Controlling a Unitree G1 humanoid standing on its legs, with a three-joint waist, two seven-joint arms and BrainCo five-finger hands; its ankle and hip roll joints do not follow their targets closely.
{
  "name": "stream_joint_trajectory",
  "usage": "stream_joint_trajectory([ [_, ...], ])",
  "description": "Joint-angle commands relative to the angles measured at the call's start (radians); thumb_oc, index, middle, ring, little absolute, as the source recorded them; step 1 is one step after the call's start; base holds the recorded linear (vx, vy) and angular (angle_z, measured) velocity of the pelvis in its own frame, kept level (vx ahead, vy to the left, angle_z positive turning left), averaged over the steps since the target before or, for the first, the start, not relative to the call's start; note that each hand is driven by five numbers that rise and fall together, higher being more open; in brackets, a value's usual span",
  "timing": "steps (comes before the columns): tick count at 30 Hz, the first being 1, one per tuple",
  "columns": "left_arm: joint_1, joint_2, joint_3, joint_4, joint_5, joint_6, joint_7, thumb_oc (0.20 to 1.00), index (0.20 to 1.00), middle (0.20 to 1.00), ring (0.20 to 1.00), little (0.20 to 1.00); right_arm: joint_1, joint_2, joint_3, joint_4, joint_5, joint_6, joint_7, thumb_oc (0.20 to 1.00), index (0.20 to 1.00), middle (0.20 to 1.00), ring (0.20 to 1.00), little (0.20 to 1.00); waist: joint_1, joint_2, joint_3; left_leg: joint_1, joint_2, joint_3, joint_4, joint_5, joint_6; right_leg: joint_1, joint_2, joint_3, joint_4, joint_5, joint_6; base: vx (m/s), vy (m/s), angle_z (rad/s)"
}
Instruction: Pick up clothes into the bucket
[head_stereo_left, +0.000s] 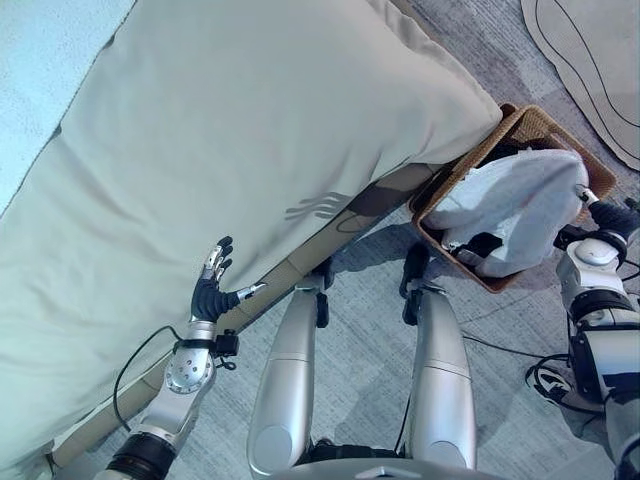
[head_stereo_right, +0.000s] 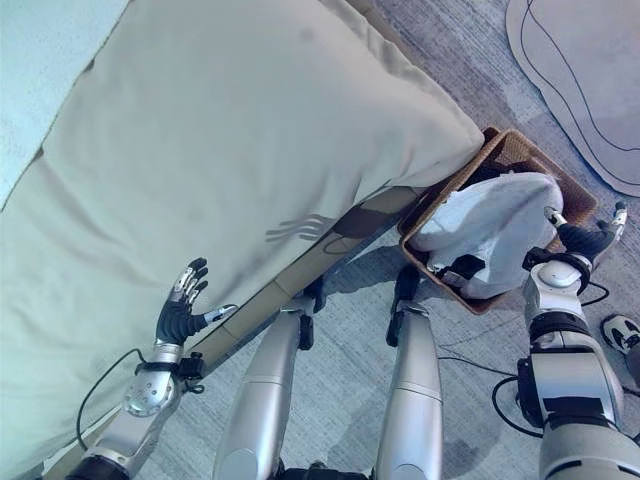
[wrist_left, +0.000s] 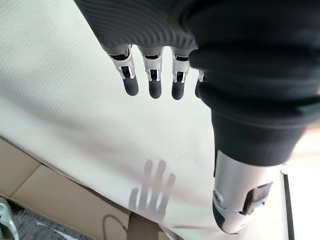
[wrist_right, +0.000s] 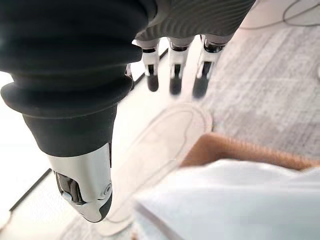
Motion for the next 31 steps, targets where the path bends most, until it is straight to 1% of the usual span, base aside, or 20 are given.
stream_joint_trajectory([
  [1,0.043,0.001,0.027,-0.009,-0.005,-0.031,-0.016,1.000,1.000,1.000,1.000,1.000,0.074,-0.012,-0.009,0.046,0.037,0.018,0.071,1.000,1.000,1.000,1.000,1.000,-0.041,0.009,-0.067,0.019,0.012,0.013,-0.017,-0.025,0.003,0.099,-0.012,0.014,-0.161,0.099,0.068,0.00,0.000,0.00],
  [3,0.042,0.002,0.035,-0.008,-0.010,-0.029,-0.033,1.000,1.000,1.000,1.000,1.000,0.091,0.004,-0.002,0.077,0.026,0.040,0.101,1.000,1.000,1.000,1.000,1.000,-0.041,0.007,-0.070,0.039,0.012,0.014,-0.048,-0.011,0.000,0.119,-0.012,0.011,-0.197,0.115,0.072,0.00,0.000,0.00],
  [9,0.012,-0.021,0.053,0.029,-0.009,-0.027,-0.044,1.000,1.000,1.000,1.000,1.000,0.186,0.096,-0.036,0.042,0.030,0.020,0.097,1.000,1.000,1.000,1.000,1.000,-0.052,-0.002,-0.080,0.137,0.017,0.020,-0.145,0.024,-0.009,0.213,-0.014,0.005,-0.291,0.153,0.087,0.02,0.005,-0.04],
  [13,-0.008,-0.058,0.076,0.085,-0.011,-0.030,-0.038,1.000,1.000,1.000,1.000,1.000,0.297,0.191,-0.043,-0.150,0.052,-0.038,0.108,1.000,1.000,1.000,1.000,1.000,-0.071,-0.025,-0.099,0.234,0.024,0.019,-0.219,0.047,-0.019,0.312,-0.018,-0.013,-0.361,0.178,0.095,0.07,-0.016,-0.02],
  [14,-0.013,-0.068,0.086,0.100,-0.013,-0.030,-0.038,1.000,1.000,1.000,1.000,1.000,0.344,0.222,-0.031,-0.250,0.059,-0.061,0.129,1.000,1.000,1.000,1.000,1.000,-0.079,-0.035,-0.110,0.263,0.027,0.020,-0.239,0.055,-0.024,0.345,-0.018,-0.016,-0.386,0.187,0.098,0.13,-0.052,-0.04],
  [15,-0.011,-0.090,0.100,0.135,-0.041,-0.032,-0.057,1.000,1.000,1.000,1.000,1.000,0.427,0.248,-0.024,-0.368,0.065,-0.084,0.185,1.000,1.000,1.000,1.000,1.000,-0.087,-0.052,-0.127,0.328,0.030,0.013,-0.284,0.065,-0.029,0.420,-0.017,-0.033,-0.435,0.202,0.103,0.11,-0.043,0.00],
  [16,-0.011,-0.089,0.100,0.136,-0.041,-0.033,-0.058,1.000,1.000,1.000,1.000,1.000,0.428,0.248,-0.024,-0.369,0.065,-0.083,0.184,1.000,1.000,1.000,1.000,1.000,-0.088,-0.052,-0.128,0.328,0.029,0.012,-0.288,0.070,-0.028,0.421,-0.018,-0.034,-0.440,0.206,0.103,0.12,-0.062,0.00],
  [18,-0.002,-0.121,0.130,0.154,-0.112,-0.037,-0.090,1.000,1.000,1.000,1.000,1.000,0.494,0.276,-0.011,-0.460,0.058,-0.098,0.225,1.000,1.000,1.000,1.000,1.000,-0.091,-0.068,-0.148,0.388,0.035,0.007,-0.323,0.077,-0.035,0.500,-0.015,-0.052,-0.497,0.221,0.110,0.13,-0.083,0.01],
  [19,0.004,-0.138,0.148,0.166,-0.149,-0.039,-0.113,1.000,1.000,1.000,1.000,1.000,0.546,0.293,0.011,-0.543,0.041,-0.109,0.263,1.000,1.000,1.000,1.000,1.000,-0.091,-0.082,-0.168,0.443,0.041,0.000,-0.360,0.088,-0.037,0.556,-0.010,-0.066,-0.537,0.235,0.113,0.11,-0.066,0.03],
  [20,0.004,-0.138,0.148,0.166,-0.149,-0.039,-0.113,1.000,1.000,1.000,1.000,1.000,0.547,0.293,0.011,-0.544,0.040,-0.109,0.263,1.000,1.000,1.000,1.000,1.000,-0.092,-0.083,-0.169,0.442,0.040,-0.001,-0.363,0.091,-0.037,0.556,-0.011,-0.066,-0.540,0.238,0.113,0.11,-0.051,0.04],
  [21,0.007,-0.138,0.156,0.164,-0.147,-0.040,-0.122,1.000,1.000,1.000,1.000,1.000,0.579,0.294,0.021,-0.593,0.022,-0.115,0.283,1.000,1.000,1.000,1.000,1.000,-0.091,-0.089,-0.184,0.468,0.044,-0.001,-0.387,0.099,-0.041,0.584,-0.008,-0.075,-0.564,0.243,0.114,0.12,-0.036,0.07],
  [22,0.010,-0.139,0.159,0.167,-0.140,-0.034,-0.140,1.000,1.000,1.000,1.000,1.000,0.621,0.313,0.030,-0.635,0.029,-0.118,0.317,1.000,1.000,1.000,1.000,1.000,-0.087,-0.099,-0.215,0.519,0.050,0.000,-0.434,0.112,-0.048,0.634,0.000,-0.090,-0.609,0.253,0.116,0.14,-0.044,0.12],
  [24,0.019,-0.136,0.164,0.159,-0.136,-0.033,-0.147,1.000,1.000,1.000,1.000,1.000,0.642,0.319,0.038,-0.666,0.023,-0.119,0.328,1.000,1.000,1.000,1.000,1.000,-0.086,-0.105,-0.224,0.548,0.054,0.001,-0.455,0.119,-0.052,0.661,0.007,-0.099,-0.629,0.255,0.117,0.07,-0.020,0.15],
  [26,0.027,-0.135,0.176,0.153,-0.117,-0.033,-0.152,1.000,1.000,1.000,1.000,1.000,0.677,0.339,0.046,-0.705,0.036,-0.117,0.364,1.000,1.000,1.000,1.000,1.000,-0.081,-0.114,-0.251,0.591,0.056,0.006,-0.489,0.128,-0.058,0.699,0.019,-0.111,-0.662,0.261,0.118,0.05,-0.009,0.05],
  [31,0.023,-0.150,0.207,0.193,-0.058,-0.042,-0.115,1.000,1.000,1.000,1.000,1.000,0.740,0.371,0.087,-0.779,0.055,-0.121,0.421,1.000,1.000,1.000,1.000,1.000,-0.072,-0.130,-0.306,0.672,0.066,0.018,-0.518,0.129,-0.063,0.768,0.040,-0.117,-0.678,0.249,0.117,0.04,0.001,-0.02],
])
